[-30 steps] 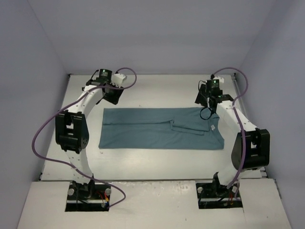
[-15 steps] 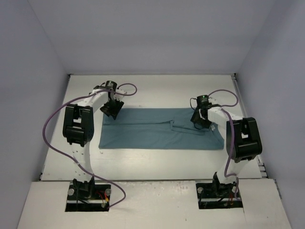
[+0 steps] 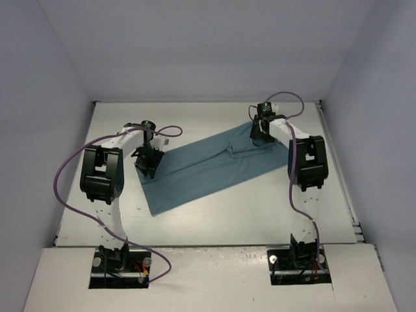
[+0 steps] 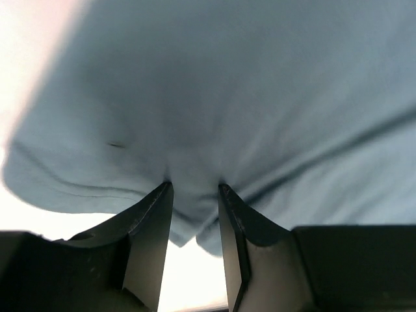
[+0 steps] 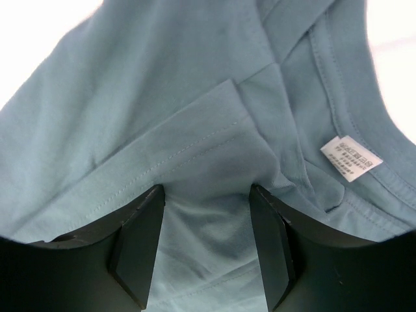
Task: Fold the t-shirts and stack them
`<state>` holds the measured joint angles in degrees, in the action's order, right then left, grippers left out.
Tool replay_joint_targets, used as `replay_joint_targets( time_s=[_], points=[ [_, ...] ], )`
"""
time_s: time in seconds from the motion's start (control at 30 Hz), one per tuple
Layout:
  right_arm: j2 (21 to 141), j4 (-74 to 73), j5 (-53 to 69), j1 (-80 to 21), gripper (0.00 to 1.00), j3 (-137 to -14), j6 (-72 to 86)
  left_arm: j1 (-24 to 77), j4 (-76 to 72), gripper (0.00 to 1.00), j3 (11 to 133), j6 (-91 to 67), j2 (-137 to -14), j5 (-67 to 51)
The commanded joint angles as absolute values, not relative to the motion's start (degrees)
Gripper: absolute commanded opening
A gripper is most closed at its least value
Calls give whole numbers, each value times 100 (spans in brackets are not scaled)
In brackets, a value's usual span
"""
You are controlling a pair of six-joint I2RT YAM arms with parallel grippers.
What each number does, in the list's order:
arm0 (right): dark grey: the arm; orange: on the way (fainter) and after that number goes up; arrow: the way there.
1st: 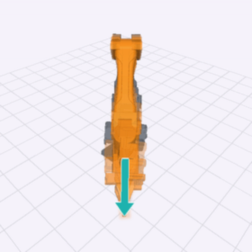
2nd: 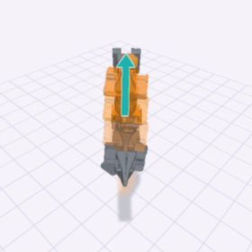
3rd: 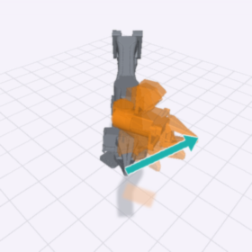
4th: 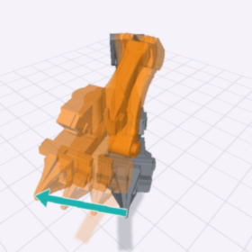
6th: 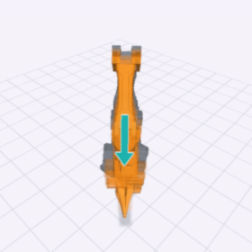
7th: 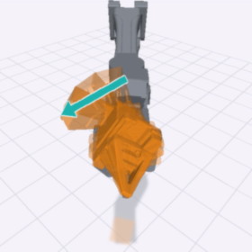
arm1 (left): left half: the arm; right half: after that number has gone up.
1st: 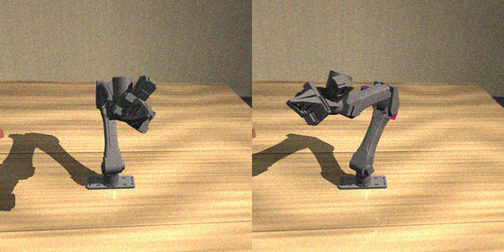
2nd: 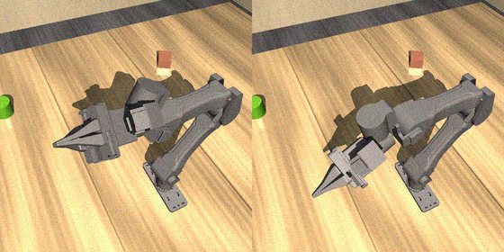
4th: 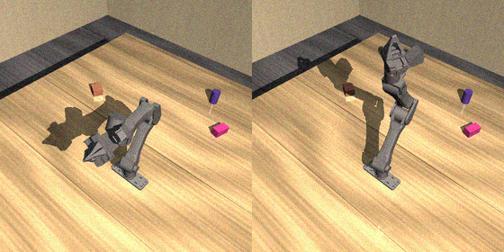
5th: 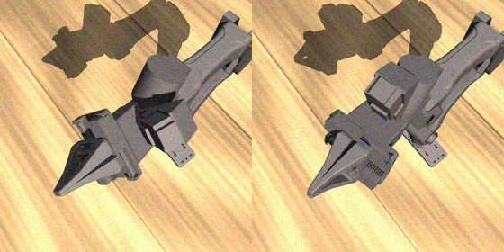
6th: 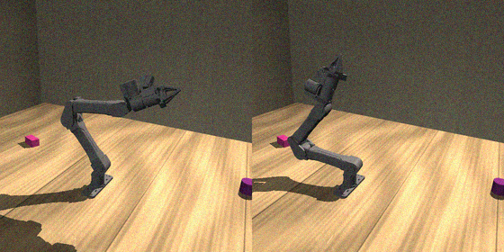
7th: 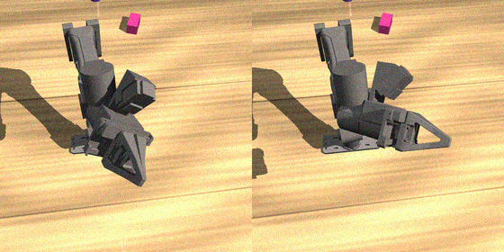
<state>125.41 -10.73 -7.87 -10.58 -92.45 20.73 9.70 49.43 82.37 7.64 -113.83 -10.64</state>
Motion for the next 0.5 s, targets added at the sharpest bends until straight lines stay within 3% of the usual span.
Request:
replay_joint_targets(
  time_s=[0.0, 0.3, 0.47],
  points=[
    [13367, -1255, -246, -1254, 52, -10522, 1034, 1337, 5571, 31, 7706, 403, -10438, -1971],
    [14213, -1266, -91, -1604, 53, -12158, 55, 2968, 5363, 31, 6732, -859, -9406, -2755],
    [13680, -1248, -388, -1644, 54, -12095, -3, 2932, 5452, 35, 7658, -739, -8848, -1703]
  ],
)
